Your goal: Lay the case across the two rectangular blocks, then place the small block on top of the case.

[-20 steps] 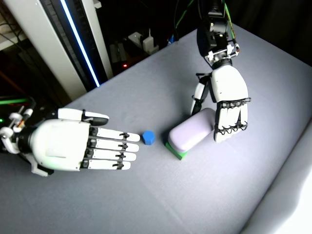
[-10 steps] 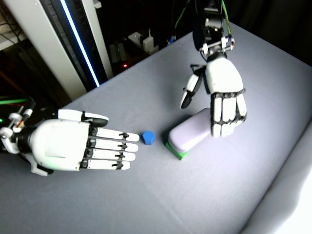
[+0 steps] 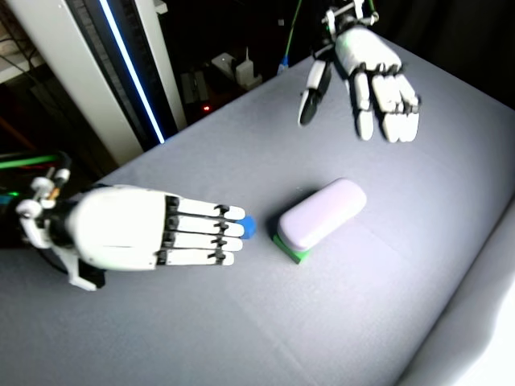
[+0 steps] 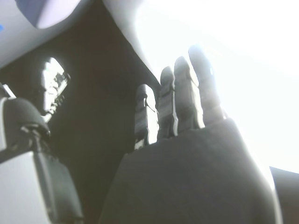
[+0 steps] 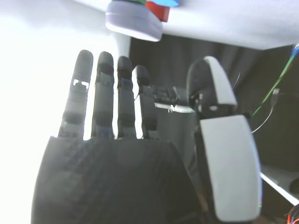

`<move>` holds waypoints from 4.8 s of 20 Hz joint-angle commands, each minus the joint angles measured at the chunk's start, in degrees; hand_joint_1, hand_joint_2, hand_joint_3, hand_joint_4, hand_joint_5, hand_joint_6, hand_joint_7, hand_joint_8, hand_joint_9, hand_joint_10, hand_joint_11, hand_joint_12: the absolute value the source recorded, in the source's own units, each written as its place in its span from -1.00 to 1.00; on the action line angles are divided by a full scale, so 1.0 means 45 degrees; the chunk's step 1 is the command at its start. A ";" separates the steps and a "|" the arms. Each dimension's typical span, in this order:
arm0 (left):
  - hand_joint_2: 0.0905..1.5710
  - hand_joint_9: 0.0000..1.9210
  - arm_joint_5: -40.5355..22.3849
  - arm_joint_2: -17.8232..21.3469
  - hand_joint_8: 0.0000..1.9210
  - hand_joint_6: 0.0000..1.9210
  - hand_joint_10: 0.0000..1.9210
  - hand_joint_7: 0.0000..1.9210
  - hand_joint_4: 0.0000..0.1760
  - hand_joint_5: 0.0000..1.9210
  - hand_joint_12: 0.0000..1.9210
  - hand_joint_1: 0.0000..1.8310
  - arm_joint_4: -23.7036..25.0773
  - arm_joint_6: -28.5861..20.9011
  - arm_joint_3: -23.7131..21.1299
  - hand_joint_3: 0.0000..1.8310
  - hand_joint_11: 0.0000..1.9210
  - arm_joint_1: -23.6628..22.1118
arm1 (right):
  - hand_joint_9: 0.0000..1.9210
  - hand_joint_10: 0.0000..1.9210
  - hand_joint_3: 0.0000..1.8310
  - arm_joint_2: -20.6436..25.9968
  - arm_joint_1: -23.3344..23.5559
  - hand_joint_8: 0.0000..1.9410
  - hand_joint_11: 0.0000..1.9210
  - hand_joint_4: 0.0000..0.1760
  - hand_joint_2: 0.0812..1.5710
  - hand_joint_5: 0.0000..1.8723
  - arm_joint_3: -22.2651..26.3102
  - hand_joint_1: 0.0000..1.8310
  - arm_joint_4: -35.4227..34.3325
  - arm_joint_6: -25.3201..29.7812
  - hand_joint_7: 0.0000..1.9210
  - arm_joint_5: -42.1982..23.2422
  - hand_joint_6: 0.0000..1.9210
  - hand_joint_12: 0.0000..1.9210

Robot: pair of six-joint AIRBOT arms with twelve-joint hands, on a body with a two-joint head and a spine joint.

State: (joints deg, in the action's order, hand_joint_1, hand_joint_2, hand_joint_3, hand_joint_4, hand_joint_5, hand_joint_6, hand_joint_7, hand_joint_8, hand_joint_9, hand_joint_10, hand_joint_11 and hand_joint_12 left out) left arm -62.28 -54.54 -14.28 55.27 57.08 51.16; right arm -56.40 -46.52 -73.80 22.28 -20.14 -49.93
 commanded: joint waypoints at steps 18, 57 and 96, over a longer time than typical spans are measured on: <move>0.10 -0.70 -0.3490 0.0427 -1.00 -1.00 -1.00 -0.75 0.06 -0.83 0.04 -0.02 -0.0103 -0.0148 -0.0590 -1.00 -1.00 0.0733 | -0.51 -1.00 -1.00 -0.1406 0.2102 -1.00 -0.76 -0.87 0.51 -0.72 -0.1203 -0.18 0.2848 0.0855 -0.67 0.1719 -1.00 0.00; 0.13 -0.67 -0.3389 0.0408 -1.00 -1.00 -0.99 -0.72 -0.31 -0.83 0.14 0.03 -0.0134 -0.0395 -0.0576 -1.00 -1.00 0.0781 | -0.13 0.45 -1.00 -0.2210 0.2596 0.42 -0.16 -1.00 0.49 -0.14 -0.1735 0.35 0.3529 0.1165 -0.07 0.2404 0.10 0.65; 0.11 -0.71 -0.3278 0.0254 -1.00 -1.00 -0.99 -0.77 -0.72 -0.80 0.11 0.08 -0.0033 -0.0623 -0.0488 -1.00 -1.00 0.0935 | -0.31 -0.34 -1.00 -0.4589 0.5960 -0.84 -0.46 -1.00 0.24 -0.34 -0.3909 0.23 0.3613 0.0521 -0.29 0.3404 -0.98 0.35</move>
State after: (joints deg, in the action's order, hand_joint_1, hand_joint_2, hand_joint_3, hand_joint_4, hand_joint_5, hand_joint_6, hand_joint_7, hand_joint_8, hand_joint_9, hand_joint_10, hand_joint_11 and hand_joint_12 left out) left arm -69.93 -53.32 -15.38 52.62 54.63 56.05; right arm -77.19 -20.51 -91.11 40.34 -17.76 -30.41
